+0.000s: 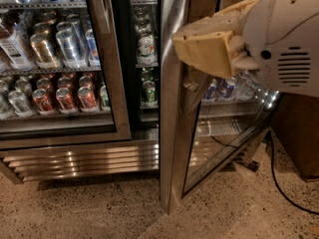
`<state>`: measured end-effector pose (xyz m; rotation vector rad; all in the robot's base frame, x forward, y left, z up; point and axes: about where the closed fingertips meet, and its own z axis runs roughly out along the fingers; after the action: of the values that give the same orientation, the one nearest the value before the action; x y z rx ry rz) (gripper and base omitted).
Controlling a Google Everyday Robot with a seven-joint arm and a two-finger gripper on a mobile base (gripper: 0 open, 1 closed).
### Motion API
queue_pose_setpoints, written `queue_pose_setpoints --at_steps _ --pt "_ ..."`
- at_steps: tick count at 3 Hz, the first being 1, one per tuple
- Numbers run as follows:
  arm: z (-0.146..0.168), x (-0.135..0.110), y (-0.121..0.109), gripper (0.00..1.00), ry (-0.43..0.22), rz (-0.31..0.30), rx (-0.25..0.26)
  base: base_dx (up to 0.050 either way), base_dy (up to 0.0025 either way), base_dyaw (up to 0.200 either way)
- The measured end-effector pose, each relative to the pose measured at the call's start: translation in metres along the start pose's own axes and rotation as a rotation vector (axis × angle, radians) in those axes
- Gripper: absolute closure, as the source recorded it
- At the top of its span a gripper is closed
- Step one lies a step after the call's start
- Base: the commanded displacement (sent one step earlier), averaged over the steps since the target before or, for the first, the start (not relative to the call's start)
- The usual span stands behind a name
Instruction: Open right fridge door
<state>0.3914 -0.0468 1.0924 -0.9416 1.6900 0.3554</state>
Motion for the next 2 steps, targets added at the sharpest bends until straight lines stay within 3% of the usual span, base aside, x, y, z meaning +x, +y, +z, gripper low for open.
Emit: queue_pose_setpoints --at_steps 1,2 --pt "0.0000 0.0000 0.0000 0.82 0.000 0.000 0.000 0.000 0.00000 0.000" --pt "0.0000 0.0000 0.0000 0.17 0.000 0.000 0.000 -0.050 0.00000 0.000"
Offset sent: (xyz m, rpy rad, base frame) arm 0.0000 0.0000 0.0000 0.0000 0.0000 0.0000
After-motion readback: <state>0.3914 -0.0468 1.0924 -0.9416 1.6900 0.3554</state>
